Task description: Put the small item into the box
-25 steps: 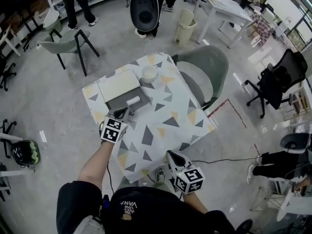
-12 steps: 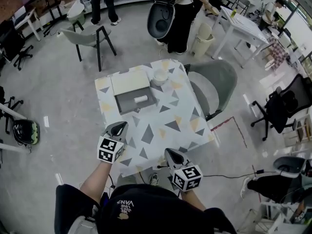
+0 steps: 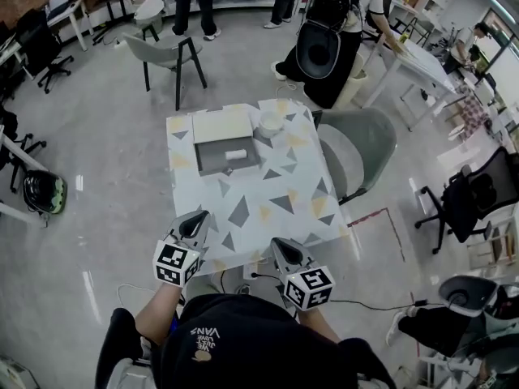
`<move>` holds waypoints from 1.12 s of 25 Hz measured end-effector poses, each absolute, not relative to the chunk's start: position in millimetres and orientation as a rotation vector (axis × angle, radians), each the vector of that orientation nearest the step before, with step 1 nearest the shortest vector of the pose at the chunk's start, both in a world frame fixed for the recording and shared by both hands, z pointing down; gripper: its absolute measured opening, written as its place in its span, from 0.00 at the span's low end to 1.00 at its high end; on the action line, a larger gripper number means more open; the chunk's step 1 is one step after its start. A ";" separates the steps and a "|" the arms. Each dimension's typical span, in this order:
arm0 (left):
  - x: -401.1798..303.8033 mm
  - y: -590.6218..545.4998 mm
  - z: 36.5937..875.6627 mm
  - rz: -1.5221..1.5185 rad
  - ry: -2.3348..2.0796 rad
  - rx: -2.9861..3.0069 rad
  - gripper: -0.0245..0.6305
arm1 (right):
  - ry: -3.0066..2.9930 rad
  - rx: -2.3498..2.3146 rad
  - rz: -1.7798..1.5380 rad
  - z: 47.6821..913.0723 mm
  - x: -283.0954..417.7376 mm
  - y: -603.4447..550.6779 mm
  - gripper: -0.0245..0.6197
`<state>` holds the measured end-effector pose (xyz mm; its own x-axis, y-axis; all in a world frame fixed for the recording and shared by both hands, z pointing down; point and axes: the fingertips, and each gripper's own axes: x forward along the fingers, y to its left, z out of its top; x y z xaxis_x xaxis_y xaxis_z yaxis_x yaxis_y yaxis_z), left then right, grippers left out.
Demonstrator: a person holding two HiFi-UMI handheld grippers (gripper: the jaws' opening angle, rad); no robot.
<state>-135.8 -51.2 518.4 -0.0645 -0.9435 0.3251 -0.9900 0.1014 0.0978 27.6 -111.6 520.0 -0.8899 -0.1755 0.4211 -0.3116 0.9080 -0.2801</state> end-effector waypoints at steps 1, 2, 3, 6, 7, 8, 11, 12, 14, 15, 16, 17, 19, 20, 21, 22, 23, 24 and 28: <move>-131.1 -45.9 517.4 0.207 -2.089 1.898 0.05 | -2.684 0.343 0.479 520.0 29.5 -110.4 0.04; -126.6 -40.6 516.6 0.197 -2.097 1.888 0.05 | -2.688 0.329 0.477 520.3 31.5 -108.9 0.04; -122.2 -35.6 515.8 0.186 -2.105 1.877 0.05 | -2.691 0.317 0.475 520.5 33.7 -107.1 0.04; -110.4 -22.9 512.7 0.160 -2.128 1.844 0.05 | -2.694 0.288 0.471 520.3 39.6 -102.1 0.04; -107.4 -19.3 511.8 0.152 -2.135 1.833 0.05 | -2.694 0.279 0.470 520.5 40.7 -100.7 0.04; -104.6 -15.9 511.3 0.147 -2.142 1.823 0.05 | -2.695 0.270 0.469 521.0 41.5 -99.3 0.04; -95.1 -6.4 511.6 0.162 -2.152 1.804 0.05 | -2.698 0.244 0.472 522.9 44.2 -95.4 0.04; -92.1 -3.4 511.6 0.172 -2.154 1.800 0.05 | -2.700 0.237 0.474 523.2 45.3 -94.0 0.04; -88.0 1.9 510.7 0.180 -2.161 1.794 0.05 | -2.700 0.224 0.474 523.8 46.9 -91.2 0.04; -86.4 3.8 509.9 0.179 -2.165 1.791 0.05 | -2.700 0.220 0.472 524.4 47.5 -90.3 0.04; -84.8 5.3 508.8 0.178 -2.169 1.791 0.05 | -2.701 0.218 0.469 524.9 47.9 -89.8 0.04; -82.9 6.7 507.6 0.178 -2.172 1.792 0.05 | -2.702 0.219 0.465 525.5 48.4 -89.4 0.04; -79.5 9.6 505.9 0.189 -2.175 1.798 0.04 | -2.705 0.224 0.457 526.5 48.8 -88.6 0.04; -78.7 10.9 505.2 0.199 -2.178 1.801 0.05 | -2.708 0.226 0.453 526.8 48.6 -88.1 0.04; -78.6 11.9 504.6 0.210 -2.182 1.803 0.05 | -2.709 0.228 0.451 527.0 48.1 -87.7 0.04; -78.7 12.7 504.2 0.221 -2.185 1.804 0.05 | -2.710 0.229 0.452 527.1 47.7 -87.3 0.04; -78.8 13.2 503.7 0.228 -2.186 1.805 0.05 | -2.709 0.230 0.453 527.3 47.5 -86.9 0.04; -78.9 13.6 503.1 0.230 -2.187 1.805 0.05 | -2.708 0.232 0.454 527.5 47.6 -86.6 0.04; -80.8 17.1 502.6 0.231 -2.188 1.800 0.05 | -2.706 0.236 0.447 527.6 46.4 -85.2 0.04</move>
<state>-80.8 17.1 502.6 -0.1718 -0.9292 0.3273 -0.9770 0.2033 0.0643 46.4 -85.2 527.6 -0.9112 -0.1008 0.3995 -0.2240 0.9350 -0.2750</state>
